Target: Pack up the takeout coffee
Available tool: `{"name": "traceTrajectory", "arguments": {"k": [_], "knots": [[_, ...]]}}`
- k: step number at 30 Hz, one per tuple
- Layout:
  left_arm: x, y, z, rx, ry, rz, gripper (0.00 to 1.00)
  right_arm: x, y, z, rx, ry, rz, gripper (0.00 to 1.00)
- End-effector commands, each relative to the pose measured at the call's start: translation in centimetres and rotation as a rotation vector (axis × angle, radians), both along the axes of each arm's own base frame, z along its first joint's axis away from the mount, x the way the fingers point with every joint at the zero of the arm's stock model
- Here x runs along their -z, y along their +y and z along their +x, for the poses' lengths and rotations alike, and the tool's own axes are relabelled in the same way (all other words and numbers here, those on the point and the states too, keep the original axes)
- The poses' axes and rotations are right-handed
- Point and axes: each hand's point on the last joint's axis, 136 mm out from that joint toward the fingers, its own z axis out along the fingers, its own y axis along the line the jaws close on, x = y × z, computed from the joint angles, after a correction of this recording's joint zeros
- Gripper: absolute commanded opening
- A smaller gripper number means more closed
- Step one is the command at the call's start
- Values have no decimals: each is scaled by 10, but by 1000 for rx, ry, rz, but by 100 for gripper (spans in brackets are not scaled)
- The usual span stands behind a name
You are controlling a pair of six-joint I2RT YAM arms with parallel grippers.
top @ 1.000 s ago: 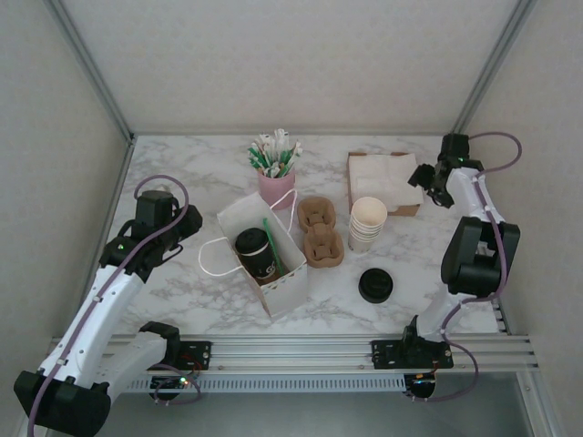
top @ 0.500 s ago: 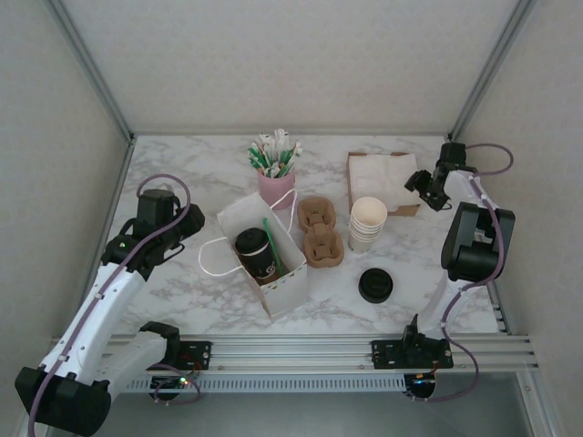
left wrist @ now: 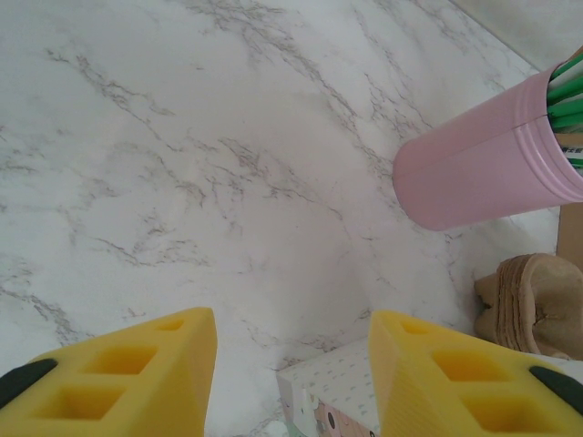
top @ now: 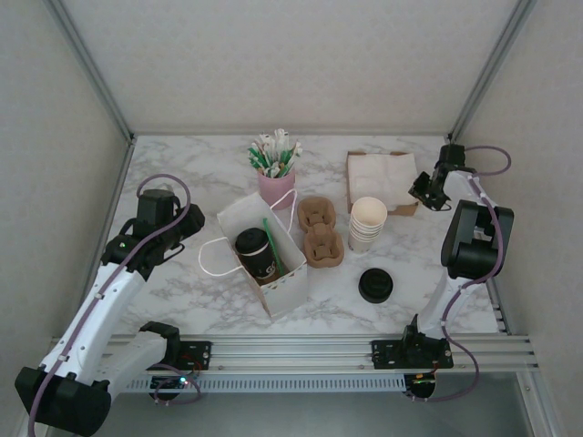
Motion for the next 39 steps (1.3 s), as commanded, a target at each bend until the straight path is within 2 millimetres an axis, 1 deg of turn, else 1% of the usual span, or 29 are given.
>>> {"name": "traceTrajectory", "arguments": {"k": [1,4,9,11,13,15,17,19,21,22,25,26,29,30,33,39], "knots": [[-3,-5,0,24,-12,-5,48,-25,1,2,-11,-57,2,14],[-3,-5,-1,25,-10,-6,48,-35,2,3,-15,-79,-2,8],[-3,-5,0,24,-12,-8,47,-46,4,4,-20,-98,0,0],[-3,-5,-1,23,-11,-11,47,-52,6,4,-24,-112,6,0],[-4,-5,-1,24,-12,-10,47,-66,12,4,-37,-143,16,0],[-5,-5,-1,23,-15,-10,47,-93,22,4,-63,-196,14,0],[-7,-4,-2,20,-21,-11,47,-128,38,3,-101,-260,7,0],[-9,-5,-2,20,-27,-18,47,-171,54,-2,-138,-331,-14,0],[-10,-4,-3,17,-32,-21,47,-213,72,-10,-179,-402,-32,0],[-12,-4,-3,13,-37,-23,47,-236,83,-16,-206,-444,-37,0],[-12,-3,-4,11,-40,-23,47,-292,118,-38,-294,-555,-73,0],[-12,-3,-5,11,-40,-23,47,-313,130,-49,-331,-598,-80,0],[-12,-4,-5,13,-39,-25,47,-363,171,-82,-456,-720,-64,0],[-13,-3,-5,13,-41,-26,47,-378,186,-95,-508,-759,-54,0],[-14,-4,-6,14,-45,-28,47,-412,228,-132,-658,-845,-25,0],[-16,-4,-7,16,-51,-33,47,-460,302,-201,-916,-1002,87,0]]}}
